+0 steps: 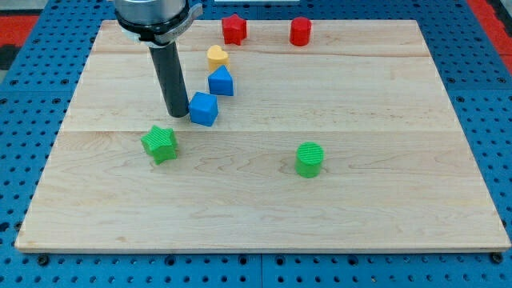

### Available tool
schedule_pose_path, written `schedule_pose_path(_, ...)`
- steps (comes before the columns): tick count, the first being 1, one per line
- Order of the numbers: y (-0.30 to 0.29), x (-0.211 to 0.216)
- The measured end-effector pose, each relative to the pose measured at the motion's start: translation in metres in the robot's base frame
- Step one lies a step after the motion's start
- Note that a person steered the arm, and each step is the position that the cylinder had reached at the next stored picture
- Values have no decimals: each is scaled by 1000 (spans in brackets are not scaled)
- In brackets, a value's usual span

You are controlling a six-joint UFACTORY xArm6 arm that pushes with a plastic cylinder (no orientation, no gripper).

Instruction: Place the blue cube at the bottom of the blue triangle

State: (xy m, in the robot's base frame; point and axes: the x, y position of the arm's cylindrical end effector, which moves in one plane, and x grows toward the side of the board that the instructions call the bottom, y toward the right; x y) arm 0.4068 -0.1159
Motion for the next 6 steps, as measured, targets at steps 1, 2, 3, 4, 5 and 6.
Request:
schedule_pose_path(1,3,0)
schedule_pose_path(2,11,0)
schedule_pose_path(3,22,0)
schedule_pose_path(4,1,2)
schedule_pose_path(5,-32,11)
schedule_pose_path(6,-94,13)
